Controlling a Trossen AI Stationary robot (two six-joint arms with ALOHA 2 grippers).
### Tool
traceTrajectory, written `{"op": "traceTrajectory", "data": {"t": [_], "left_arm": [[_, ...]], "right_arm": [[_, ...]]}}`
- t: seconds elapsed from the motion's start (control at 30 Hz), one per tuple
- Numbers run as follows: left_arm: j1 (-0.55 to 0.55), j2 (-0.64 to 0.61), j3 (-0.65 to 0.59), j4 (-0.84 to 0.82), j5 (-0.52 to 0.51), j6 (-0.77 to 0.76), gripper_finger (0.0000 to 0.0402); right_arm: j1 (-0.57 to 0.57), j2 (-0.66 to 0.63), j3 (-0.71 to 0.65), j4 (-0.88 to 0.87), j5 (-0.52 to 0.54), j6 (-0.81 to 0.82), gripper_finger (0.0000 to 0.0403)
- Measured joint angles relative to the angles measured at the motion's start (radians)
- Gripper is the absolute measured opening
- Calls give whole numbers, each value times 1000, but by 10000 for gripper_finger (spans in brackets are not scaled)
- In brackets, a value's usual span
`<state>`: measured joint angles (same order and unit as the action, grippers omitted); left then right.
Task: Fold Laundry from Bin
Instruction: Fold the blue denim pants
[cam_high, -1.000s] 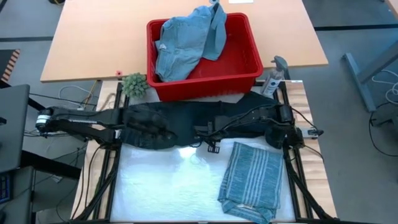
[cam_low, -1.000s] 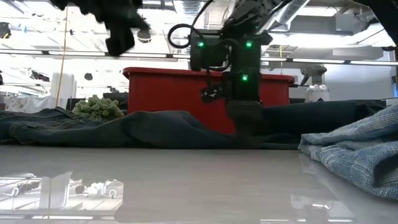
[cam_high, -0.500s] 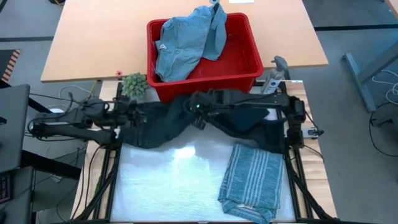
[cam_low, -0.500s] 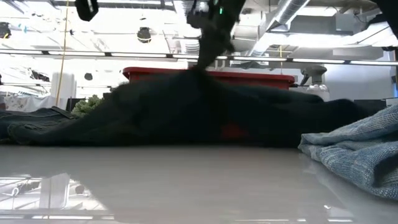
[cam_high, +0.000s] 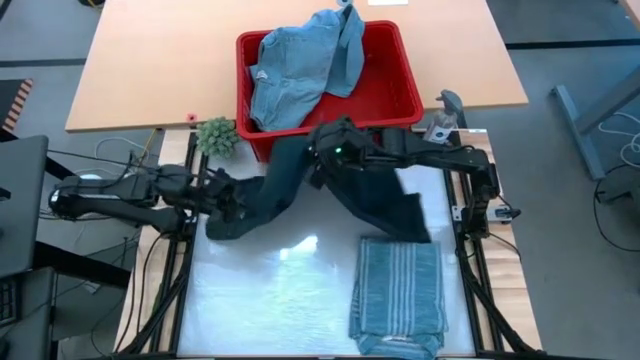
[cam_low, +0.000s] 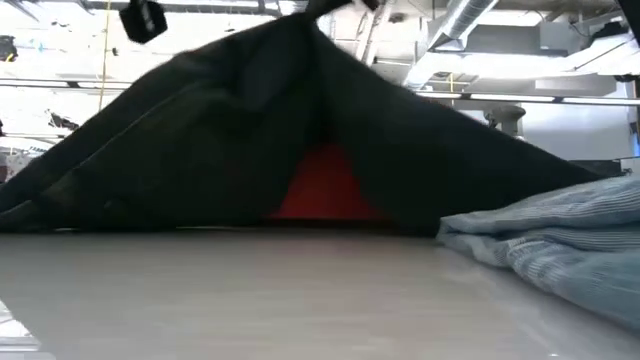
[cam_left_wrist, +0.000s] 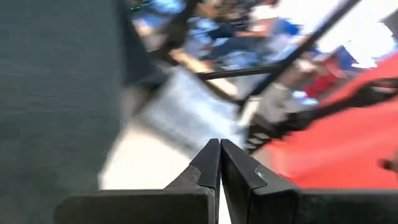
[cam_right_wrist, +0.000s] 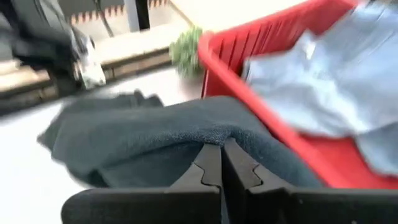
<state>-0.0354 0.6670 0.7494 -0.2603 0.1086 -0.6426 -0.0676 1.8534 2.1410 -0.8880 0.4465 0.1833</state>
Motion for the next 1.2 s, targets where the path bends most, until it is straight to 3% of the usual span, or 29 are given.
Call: {"op": "traceTrajectory", "data": {"t": [0.07, 0.2, 0.27, 0.47, 0.67, 0.83, 0.9, 1.03, 1.2], "left_arm": [[-14, 22, 0, 88, 15, 0, 0], [-27, 52, 0, 167, -56, -21, 0], [-26, 57, 0, 152, -81, -5, 0], [-26, 55, 0, 87, -206, 18, 0], [-26, 64, 1, 84, -231, 56, 0], [-25, 66, 1, 83, -280, 100, 0], [-25, 66, 1, 79, -301, 116, 0], [-25, 64, 1, 52, -314, 118, 0], [-25, 64, 1, 4, -293, 86, 0]], "right_arm": [[1, 0, 45, 0, 39, -33, 20], [1, 0, 153, 0, 67, -115, 20], [1, -1, 212, 11, 77, -164, 20], [8, -96, 202, 146, 70, -275, 20], [7, -174, 213, 349, -201, -328, 20], [-35, -191, 213, 400, -252, -326, 20], [-57, -196, 211, 373, -217, -345, 20], [-77, -207, 210, 261, -21, -439, 20], [-67, -209, 210, 294, 0, -563, 20]]}}
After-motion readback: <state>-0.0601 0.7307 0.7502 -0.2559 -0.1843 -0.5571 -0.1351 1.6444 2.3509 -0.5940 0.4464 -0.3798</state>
